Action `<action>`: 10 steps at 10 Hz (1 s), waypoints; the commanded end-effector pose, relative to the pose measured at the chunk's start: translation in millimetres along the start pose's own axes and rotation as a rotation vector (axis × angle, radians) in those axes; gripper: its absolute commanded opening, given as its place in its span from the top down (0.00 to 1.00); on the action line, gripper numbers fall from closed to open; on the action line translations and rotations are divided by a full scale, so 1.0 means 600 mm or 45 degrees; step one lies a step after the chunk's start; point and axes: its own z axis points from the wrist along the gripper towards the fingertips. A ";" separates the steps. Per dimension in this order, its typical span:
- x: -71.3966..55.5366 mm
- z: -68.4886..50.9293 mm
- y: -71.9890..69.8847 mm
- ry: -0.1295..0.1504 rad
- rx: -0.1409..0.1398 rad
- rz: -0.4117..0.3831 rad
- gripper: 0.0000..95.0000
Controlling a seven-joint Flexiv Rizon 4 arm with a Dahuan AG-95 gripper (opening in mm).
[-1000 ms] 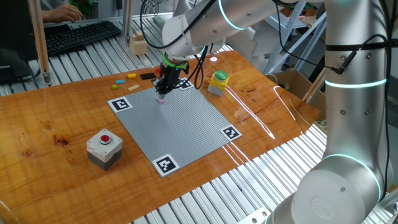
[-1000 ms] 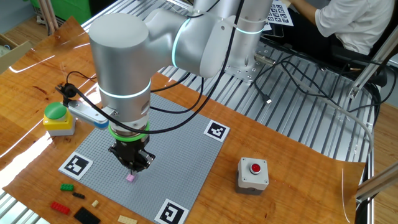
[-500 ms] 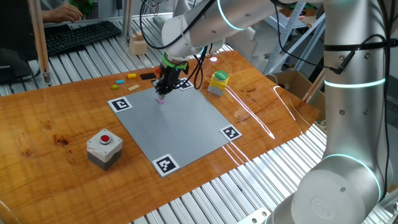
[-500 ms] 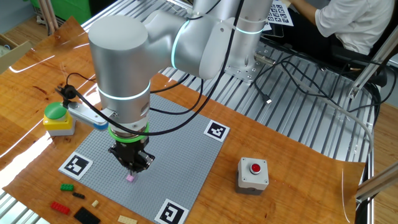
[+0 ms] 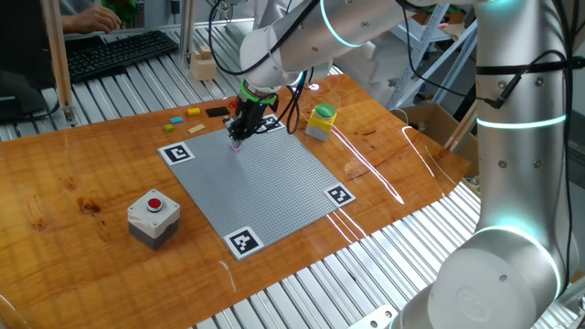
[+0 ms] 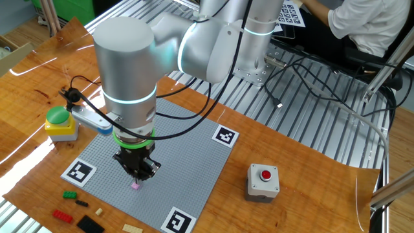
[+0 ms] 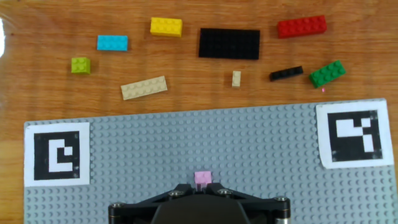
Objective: Build with small Lego blocks
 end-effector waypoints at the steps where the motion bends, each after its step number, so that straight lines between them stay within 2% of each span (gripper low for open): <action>1: -0.003 -0.010 0.001 0.021 0.026 0.010 1.00; 2: -0.002 -0.011 0.001 0.027 0.035 0.025 0.80; 4: -0.003 -0.019 0.002 0.049 -0.017 0.196 0.80; 5: -0.003 -0.019 0.002 0.048 -0.011 0.282 0.60; 6: -0.004 -0.020 0.002 0.051 -0.006 0.349 0.60; 7: -0.006 -0.025 0.002 0.055 -0.005 0.394 0.80; 8: -0.011 -0.034 0.002 0.064 -0.008 0.441 0.80; 10: -0.028 -0.046 -0.003 0.063 -0.001 0.445 0.80</action>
